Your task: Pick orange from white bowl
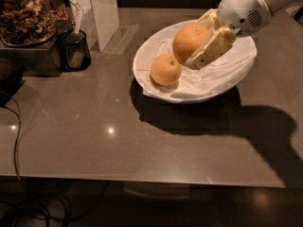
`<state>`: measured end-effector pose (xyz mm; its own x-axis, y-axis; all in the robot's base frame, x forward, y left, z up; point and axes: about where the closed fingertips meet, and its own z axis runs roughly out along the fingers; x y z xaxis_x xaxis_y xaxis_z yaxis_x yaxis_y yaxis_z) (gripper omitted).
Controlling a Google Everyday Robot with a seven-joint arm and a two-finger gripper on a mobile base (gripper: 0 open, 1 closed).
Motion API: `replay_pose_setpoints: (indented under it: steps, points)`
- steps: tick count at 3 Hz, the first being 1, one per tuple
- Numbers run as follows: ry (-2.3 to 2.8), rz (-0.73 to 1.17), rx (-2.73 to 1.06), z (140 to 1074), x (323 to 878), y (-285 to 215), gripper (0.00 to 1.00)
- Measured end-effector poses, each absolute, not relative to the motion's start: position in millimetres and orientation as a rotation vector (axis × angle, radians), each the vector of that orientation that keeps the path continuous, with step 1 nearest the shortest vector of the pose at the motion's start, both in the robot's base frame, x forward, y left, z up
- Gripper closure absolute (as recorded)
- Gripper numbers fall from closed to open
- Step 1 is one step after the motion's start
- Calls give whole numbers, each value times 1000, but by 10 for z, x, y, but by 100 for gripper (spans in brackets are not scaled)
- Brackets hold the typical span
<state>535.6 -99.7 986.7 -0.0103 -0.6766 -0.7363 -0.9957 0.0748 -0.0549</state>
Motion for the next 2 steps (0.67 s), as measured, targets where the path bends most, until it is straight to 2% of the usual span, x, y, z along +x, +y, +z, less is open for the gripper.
replay_pose_setpoints:
  steps: [2]
  points:
    - [1704,616,-1586,9975,4936,-991,100]
